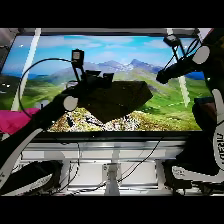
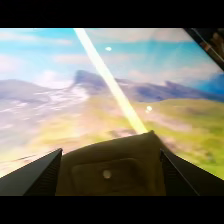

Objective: Fold the clothes and pants, and hang the long-sleeved shirts on hangers.

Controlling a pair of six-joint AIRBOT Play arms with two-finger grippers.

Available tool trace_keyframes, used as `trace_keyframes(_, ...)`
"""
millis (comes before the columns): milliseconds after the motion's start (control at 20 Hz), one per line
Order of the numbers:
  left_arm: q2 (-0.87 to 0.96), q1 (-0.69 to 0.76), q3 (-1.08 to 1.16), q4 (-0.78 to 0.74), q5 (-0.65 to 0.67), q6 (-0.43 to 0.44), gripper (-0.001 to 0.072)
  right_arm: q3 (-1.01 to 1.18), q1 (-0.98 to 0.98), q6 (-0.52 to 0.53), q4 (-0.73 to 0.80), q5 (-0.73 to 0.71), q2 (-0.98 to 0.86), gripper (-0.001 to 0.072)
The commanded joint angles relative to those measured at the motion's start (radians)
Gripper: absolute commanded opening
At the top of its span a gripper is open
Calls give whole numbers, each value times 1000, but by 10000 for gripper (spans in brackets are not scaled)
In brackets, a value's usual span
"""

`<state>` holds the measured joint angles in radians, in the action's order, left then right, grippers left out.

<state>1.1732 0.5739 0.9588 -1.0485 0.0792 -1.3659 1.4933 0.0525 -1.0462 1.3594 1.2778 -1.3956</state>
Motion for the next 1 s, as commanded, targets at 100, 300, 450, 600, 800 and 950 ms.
trace_keyframes(100,-130,-185,0,2,380,13,700,-182,36,410,-151,-41,-46,475)
trace_keyframes(300,-179,-240,0,2,446,13,700,-297,86,643,-153,-146,-72,519)
trace_keyframes(450,-180,-238,0,3,447,12,700,-320,121,273,-180,-229,-94,485)
trace_keyframes(600,-179,-238,0,3,447,11,699,-320,122,-26,-202,-256,-119,486)
trace_keyframes(800,-179,-238,0,3,450,-18,699,-320,122,-131,-319,-249,-151,486)
trace_keyframes(950,-179,-238,0,3,468,-18,698,-320,87,-292,-338,-201,-194,486)
